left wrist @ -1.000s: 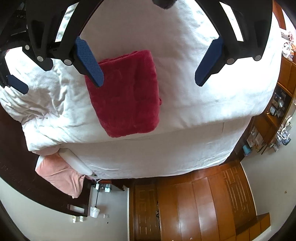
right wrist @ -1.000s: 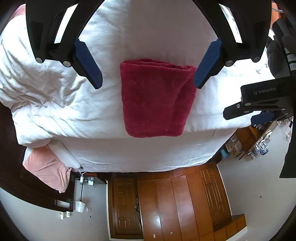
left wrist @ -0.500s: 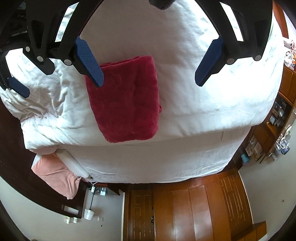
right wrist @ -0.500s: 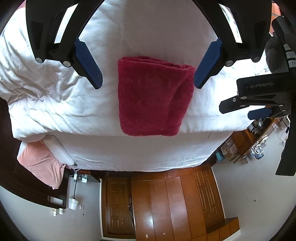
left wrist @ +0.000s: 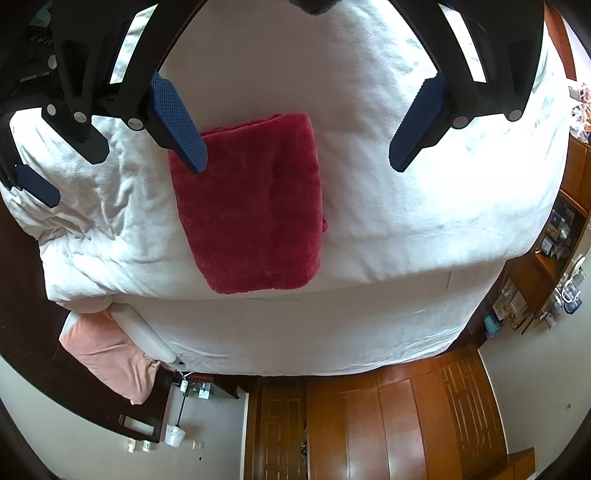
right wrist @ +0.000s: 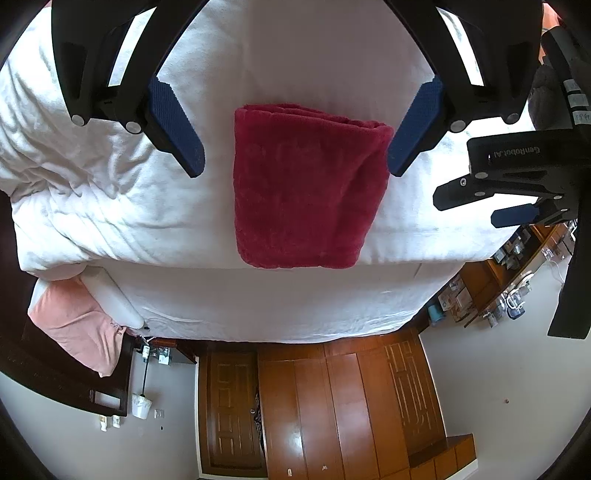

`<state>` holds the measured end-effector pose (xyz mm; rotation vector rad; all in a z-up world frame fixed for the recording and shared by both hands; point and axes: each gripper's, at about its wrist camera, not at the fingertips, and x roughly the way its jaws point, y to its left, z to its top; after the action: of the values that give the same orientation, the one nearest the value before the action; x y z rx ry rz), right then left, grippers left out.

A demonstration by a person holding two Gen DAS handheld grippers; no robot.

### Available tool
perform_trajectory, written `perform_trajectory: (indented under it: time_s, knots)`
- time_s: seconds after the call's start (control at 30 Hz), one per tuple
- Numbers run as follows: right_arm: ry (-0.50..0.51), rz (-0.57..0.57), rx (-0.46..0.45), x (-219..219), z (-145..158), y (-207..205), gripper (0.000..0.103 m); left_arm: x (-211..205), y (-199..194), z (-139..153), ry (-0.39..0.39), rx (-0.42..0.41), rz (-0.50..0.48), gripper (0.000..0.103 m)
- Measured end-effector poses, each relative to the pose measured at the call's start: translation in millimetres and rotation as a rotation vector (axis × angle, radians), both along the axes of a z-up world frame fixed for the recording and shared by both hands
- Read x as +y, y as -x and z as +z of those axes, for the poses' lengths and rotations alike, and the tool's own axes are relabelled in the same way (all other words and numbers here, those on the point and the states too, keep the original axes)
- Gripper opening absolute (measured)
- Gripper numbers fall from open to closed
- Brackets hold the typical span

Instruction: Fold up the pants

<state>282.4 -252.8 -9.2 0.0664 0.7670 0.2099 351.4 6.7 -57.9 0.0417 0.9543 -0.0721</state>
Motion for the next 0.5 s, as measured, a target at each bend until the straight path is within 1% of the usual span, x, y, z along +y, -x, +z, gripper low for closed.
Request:
perform_trajectory:
  time_s: [0.3,0.5]
  knots:
    - [0.002,0.008,0.019,6.1,-7.1,-12.1,0.100,4.5,-9.2,-8.0,-0.003,0.010,-0.001,0.098]
    - [-0.006,-0.002,0.032,5.2,-12.3,-18.0,0.100,1.4,-9.4,-6.5,-0.033,-0.044,-0.028,0.098]
